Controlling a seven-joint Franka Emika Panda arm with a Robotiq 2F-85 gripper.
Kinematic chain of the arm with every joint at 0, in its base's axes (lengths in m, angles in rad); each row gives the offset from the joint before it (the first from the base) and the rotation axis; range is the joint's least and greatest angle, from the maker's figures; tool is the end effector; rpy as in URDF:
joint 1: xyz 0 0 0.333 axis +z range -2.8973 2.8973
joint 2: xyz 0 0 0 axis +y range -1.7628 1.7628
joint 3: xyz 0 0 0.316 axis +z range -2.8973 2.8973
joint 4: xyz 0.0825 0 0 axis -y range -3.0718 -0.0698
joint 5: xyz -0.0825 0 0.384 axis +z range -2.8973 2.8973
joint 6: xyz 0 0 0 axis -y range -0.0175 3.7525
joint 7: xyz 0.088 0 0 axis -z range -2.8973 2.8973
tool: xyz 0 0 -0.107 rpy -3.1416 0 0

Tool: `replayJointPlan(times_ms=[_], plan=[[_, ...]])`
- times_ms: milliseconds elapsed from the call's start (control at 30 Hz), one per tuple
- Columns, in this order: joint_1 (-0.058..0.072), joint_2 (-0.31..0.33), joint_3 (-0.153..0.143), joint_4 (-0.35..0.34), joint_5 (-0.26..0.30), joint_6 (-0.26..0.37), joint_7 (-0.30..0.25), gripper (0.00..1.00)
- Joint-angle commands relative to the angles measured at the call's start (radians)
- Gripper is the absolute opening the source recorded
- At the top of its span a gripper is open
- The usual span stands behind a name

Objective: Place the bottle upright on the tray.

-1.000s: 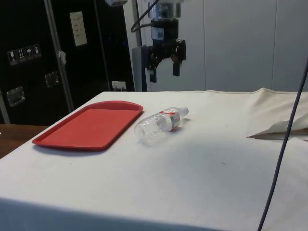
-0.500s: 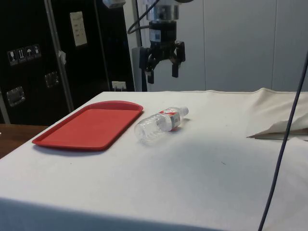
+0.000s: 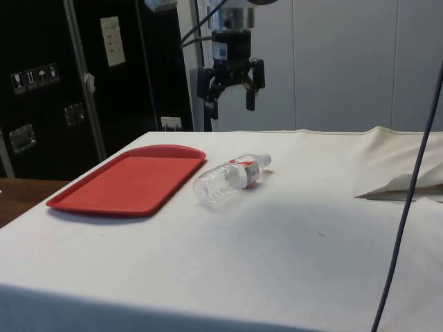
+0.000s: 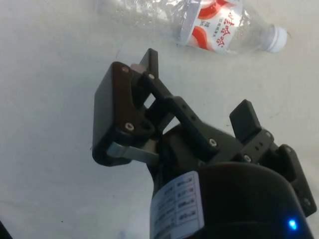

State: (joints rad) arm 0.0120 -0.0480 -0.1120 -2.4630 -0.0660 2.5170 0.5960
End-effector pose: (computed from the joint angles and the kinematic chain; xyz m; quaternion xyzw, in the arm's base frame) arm 0.4801 -0.0475 0.3227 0.9471 -0.3163 0.0537 0.0049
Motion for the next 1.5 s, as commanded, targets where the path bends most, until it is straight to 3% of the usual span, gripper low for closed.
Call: replayJointPlan(times_ms=[0, 33, 200, 333, 833, 900, 1467], plan=[[-0.003, 0.004, 0.0, 0.004, -0.016, 0.003, 0.022, 1.0], [0.0, 0.0, 0.0, 0.001, -0.002, 0.0, 0.006, 1.0], [-0.002, 0.003, 0.0, 0.004, -0.014, 0.003, 0.048, 1.0], [0.0, 0.0, -0.001, 0.001, -0.002, 0.0, 0.046, 1.0], [-0.002, 0.002, -0.002, 0.004, -0.008, 0.002, 0.128, 1.0], [0.0, 0.0, -0.002, 0.002, -0.002, 0.0, 0.118, 1.0], [-0.002, 0.003, -0.004, 0.007, -0.007, 0.003, 0.217, 1.0]])
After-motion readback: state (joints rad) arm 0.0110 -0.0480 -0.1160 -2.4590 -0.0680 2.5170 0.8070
